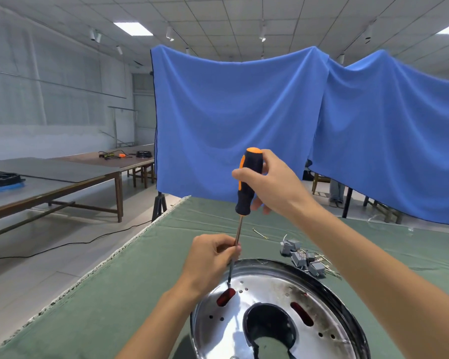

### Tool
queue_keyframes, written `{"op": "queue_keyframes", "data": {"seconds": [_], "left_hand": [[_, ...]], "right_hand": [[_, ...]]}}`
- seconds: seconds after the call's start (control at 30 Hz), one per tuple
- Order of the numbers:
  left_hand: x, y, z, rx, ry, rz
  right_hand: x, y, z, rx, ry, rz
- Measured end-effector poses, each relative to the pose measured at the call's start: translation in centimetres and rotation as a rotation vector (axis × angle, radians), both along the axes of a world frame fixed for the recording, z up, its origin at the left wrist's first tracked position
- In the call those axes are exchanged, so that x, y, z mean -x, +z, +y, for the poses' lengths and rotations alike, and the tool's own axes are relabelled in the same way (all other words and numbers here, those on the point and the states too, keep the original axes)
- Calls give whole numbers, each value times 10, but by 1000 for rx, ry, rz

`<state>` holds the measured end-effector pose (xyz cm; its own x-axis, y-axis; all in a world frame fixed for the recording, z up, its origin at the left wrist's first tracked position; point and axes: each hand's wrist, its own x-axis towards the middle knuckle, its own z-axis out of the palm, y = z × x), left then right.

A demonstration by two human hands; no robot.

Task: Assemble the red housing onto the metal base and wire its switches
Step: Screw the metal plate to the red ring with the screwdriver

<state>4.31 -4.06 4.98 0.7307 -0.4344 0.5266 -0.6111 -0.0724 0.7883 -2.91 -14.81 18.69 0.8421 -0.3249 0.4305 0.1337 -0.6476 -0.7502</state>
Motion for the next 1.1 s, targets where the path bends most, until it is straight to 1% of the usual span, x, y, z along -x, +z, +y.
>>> {"op": "queue_keyframes", "data": {"seconds": [0.07, 0.13, 0.17, 0.27, 0.3, 0.33, 0.37, 0.43, 0.47, 0.5, 0.53, 0.57, 0.63, 0.67, 0.73, 0.83, 0.87, 0.93, 0.97, 1.03, 1.1], "left_hand": [[-1, 2, 2, -48, -34, -28], [0, 2, 2, -68, -39, -15], [0, 2, 2, -58, -22, -7], [4, 0, 0, -5, 54, 6], [4, 0, -1, 6, 57, 10], [4, 0, -1, 1, 53, 4], [3, 1, 0, -24, 45, -16], [0, 3, 1, -75, 16, -43], [-1, 4, 2, -77, -4, -28], [-2, 4, 3, -78, -20, -10], [-2, 4, 3, -88, -30, -7], [-1, 3, 4, -105, -32, -19], [2, 0, 5, -128, -24, -45], [2, -1, 6, -138, -8, -60], [1, -5, 10, -176, 49, -101], [-4, -11, 16, -227, 112, -113], [-6, -12, 17, -243, 128, -106], [-10, -15, 19, -314, 168, -78], [-12, -17, 20, -358, 181, -49], [-17, -20, 20, -427, 160, 59], [-18, -22, 18, -430, 84, 208]], "right_hand": [[1, 5, -2, -76, 144, 23], [0, 7, -2, -40, 120, -8], [-1, 6, 0, 19, 46, -27], [-5, 1, 6, 257, -280, -67], [-6, -2, 8, 292, -325, -75], [-5, -2, 9, 292, -317, -63], [-5, -1, 10, 252, -250, -38], [-2, 5, 10, 111, -28, 14], [-1, 8, 9, 62, 61, 22], [-1, 10, 8, 60, 91, 11], [-1, 12, 8, 102, 60, -15], [-1, 13, 10, 184, -28, -31], [-2, 14, 12, 385, -270, -33], [-2, 14, 12, 447, -344, -37], [-2, 13, 12, 480, -342, -46], [0, 15, 14, 603, -223, -26], [2, 18, 15, 622, -159, 9], [6, 29, 17, 597, -37, 106], [7, 35, 17, 603, -8, 153], [7, 44, 20, 724, -66, 207], [5, 48, 25, 907, -252, 191]]}}
